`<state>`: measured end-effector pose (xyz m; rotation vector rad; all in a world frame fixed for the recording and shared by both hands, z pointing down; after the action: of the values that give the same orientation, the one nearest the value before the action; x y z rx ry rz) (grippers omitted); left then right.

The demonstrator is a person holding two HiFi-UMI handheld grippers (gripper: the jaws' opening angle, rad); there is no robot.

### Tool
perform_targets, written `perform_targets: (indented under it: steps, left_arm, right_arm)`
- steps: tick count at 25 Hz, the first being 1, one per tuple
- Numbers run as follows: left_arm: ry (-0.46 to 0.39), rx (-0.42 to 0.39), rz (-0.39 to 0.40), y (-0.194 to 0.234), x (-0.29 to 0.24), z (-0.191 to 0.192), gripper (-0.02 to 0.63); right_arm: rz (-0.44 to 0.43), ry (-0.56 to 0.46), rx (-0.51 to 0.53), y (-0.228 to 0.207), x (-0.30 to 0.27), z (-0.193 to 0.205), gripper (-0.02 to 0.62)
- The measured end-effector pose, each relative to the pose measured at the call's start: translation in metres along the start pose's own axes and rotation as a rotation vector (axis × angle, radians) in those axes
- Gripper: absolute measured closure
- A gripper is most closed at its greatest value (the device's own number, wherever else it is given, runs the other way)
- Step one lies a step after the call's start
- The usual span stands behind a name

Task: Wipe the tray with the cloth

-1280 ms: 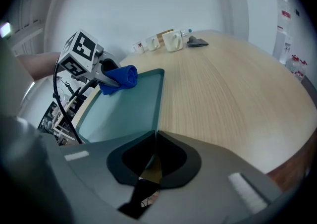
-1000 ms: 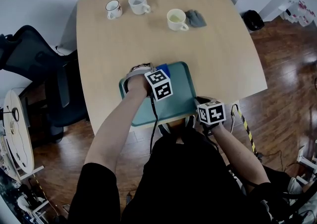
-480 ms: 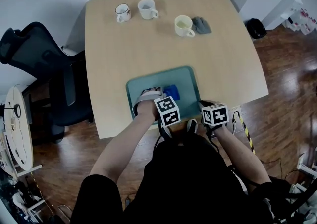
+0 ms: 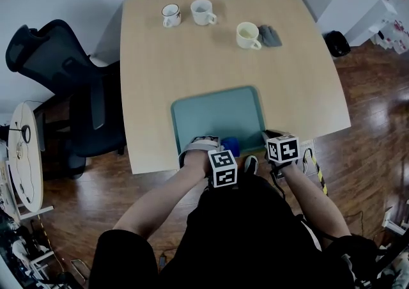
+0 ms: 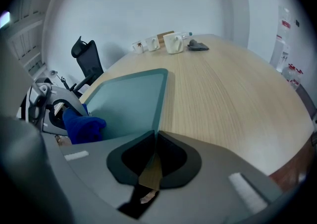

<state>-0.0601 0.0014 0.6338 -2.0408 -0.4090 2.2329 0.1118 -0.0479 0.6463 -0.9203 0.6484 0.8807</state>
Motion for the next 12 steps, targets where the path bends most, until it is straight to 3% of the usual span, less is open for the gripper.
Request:
perform_targets:
  steps: [2, 7, 12]
  left_arm:
    - [0.004, 0.012, -0.012, 0.012, -0.005, 0.006, 0.459]
    - [0.05, 0.181, 0.003, 0.075, -0.022, 0.04, 0.457]
    - [0.159, 0.191, -0.067, 0.146, -0.035, 0.089, 0.457]
  right_arm:
    - [0.0, -0.001, 0.003, 0.001, 0.0, 0.0, 0.571]
    - [-0.003, -0.006, 0.006, 0.001, 0.0, 0.0, 0.571]
    - [-0.001, -0.009, 0.007, 0.004, -0.002, -0.001, 0.57]
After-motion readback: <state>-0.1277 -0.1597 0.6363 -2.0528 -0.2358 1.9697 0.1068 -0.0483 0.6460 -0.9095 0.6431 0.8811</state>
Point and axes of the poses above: the fingertips, and each gripper's own axes: x backward along the fingers, y to its left, z out of its underside, the point moved 2 cm from there along x, backward along the fingers, and after that the axes turned 9 degrees about -z, right-handed, at the moved point
